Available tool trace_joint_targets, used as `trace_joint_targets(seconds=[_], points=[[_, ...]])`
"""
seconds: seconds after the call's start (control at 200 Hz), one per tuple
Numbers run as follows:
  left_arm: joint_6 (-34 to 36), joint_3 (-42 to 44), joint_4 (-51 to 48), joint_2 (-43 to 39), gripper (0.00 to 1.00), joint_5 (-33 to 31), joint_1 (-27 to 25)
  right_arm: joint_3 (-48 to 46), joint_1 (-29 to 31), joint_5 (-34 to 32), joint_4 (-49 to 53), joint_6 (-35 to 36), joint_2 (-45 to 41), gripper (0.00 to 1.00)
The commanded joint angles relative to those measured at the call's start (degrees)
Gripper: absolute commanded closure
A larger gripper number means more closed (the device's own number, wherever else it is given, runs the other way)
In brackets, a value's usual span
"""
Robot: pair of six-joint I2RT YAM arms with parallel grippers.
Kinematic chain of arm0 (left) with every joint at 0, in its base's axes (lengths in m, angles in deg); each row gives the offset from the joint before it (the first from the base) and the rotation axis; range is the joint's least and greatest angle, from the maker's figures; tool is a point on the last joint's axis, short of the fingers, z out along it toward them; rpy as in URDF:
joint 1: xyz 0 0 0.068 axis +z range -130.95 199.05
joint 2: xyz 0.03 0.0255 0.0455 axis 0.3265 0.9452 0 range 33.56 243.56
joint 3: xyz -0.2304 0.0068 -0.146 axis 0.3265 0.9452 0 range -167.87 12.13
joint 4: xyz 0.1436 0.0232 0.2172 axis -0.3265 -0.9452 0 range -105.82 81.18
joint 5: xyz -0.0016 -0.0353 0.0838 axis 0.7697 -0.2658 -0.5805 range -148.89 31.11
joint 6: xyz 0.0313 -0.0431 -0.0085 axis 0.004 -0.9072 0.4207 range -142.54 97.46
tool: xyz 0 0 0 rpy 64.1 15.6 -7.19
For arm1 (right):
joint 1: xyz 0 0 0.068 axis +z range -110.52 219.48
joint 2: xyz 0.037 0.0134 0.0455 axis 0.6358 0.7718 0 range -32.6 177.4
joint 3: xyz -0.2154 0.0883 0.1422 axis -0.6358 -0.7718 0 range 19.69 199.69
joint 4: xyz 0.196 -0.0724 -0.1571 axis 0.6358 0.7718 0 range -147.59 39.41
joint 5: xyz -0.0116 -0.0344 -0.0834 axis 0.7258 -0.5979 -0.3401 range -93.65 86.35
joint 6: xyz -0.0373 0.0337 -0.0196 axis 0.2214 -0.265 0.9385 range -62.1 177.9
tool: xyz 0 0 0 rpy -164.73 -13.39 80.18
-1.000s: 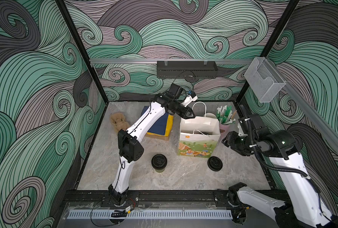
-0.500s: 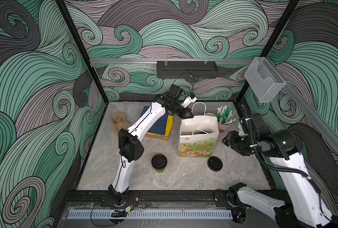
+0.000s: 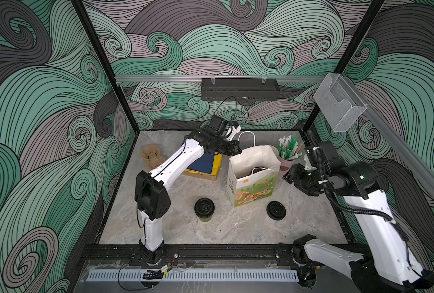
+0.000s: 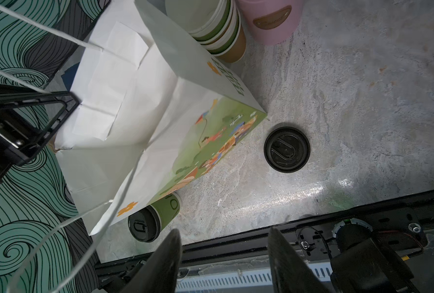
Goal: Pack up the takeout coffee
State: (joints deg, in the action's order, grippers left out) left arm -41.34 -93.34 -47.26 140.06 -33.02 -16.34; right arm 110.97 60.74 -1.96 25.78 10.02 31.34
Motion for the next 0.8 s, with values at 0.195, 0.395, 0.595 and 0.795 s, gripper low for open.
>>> trace_joint_targets(seconds=[0.195, 0.395, 0.595, 0.795], points=[[-21.7, 14.2, 12.9, -11.2, 1.0, -14.5, -1.9, -0.6, -0.3, 3.9, -3.4, 1.5, 0.9, 0.41], [-28.6, 16.2, 11.4, -13.3, 1.0, -21.6, -6.3, -0.1, -0.2, 8.2, -5.8, 3.5, 2.3, 0.37], [-32.7, 18.6, 12.8, -16.9, 1.0, -29.0, -10.0, -1.1, 2.7, 9.5, -8.8, 3.8, 2.1, 0.25], [-35.4, 21.8, 13.6, -19.7, 0.9, -30.4, -12.2, -1.6, 9.8, 3.1, -10.6, 0.3, 3.7, 0.14]])
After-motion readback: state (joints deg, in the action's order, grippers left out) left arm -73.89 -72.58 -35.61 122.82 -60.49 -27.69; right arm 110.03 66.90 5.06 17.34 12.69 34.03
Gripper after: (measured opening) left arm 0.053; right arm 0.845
